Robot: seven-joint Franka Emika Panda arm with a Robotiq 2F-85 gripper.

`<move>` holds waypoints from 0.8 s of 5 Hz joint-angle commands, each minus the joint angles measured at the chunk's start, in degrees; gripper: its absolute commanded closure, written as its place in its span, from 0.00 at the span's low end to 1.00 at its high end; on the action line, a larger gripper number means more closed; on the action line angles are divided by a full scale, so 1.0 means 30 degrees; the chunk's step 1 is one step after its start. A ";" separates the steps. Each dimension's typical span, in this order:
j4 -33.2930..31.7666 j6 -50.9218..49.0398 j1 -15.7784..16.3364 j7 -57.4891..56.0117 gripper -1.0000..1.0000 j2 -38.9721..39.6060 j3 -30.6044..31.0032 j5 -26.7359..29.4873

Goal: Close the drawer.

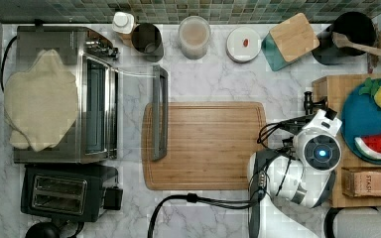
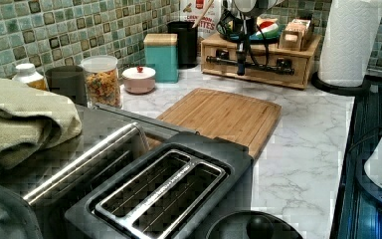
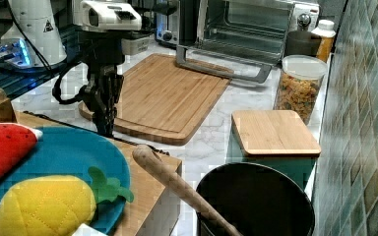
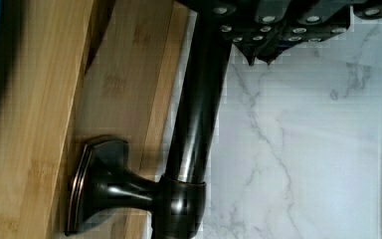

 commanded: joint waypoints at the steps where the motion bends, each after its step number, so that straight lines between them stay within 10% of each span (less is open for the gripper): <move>1: 0.2212 0.0865 -0.1835 0.0994 1.00 -0.0819 -0.2833 -0.0430; 4: 0.2209 0.0874 -0.1702 0.0942 1.00 -0.0801 -0.2964 -0.0353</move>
